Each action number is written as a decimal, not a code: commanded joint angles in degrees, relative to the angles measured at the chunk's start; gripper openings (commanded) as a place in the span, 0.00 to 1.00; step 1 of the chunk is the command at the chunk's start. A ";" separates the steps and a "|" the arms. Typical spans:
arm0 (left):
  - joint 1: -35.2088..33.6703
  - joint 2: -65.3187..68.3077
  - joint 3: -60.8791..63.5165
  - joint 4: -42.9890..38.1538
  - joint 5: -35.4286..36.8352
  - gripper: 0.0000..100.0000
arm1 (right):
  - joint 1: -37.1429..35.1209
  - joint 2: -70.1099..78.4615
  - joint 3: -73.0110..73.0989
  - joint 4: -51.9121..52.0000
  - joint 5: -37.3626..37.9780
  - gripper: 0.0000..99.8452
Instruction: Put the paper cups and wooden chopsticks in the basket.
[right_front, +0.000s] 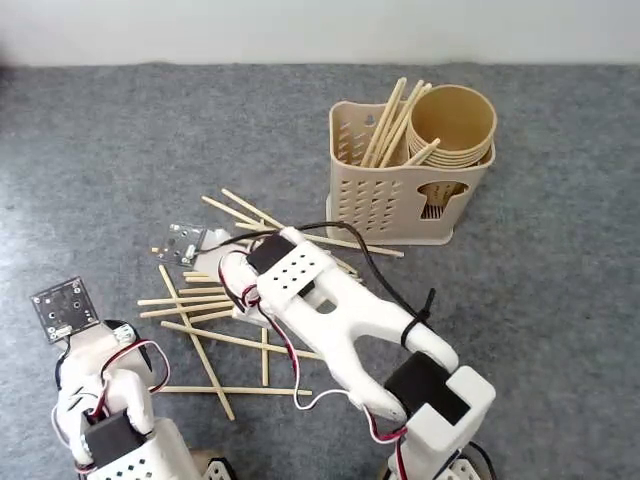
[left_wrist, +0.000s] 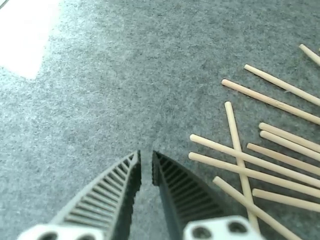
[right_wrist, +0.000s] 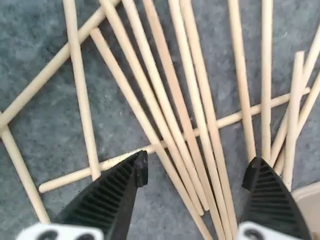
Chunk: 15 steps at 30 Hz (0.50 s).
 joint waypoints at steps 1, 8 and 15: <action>-0.18 -0.35 -1.89 -1.23 -0.62 0.04 | -0.31 -0.48 -2.81 -2.77 0.44 0.31; -0.18 -0.35 -1.89 -1.23 -0.62 0.04 | -0.48 0.92 -4.75 -2.51 0.44 0.31; -0.18 -0.35 -1.89 -1.23 -0.62 0.04 | -1.80 12.88 -17.49 5.14 0.44 0.31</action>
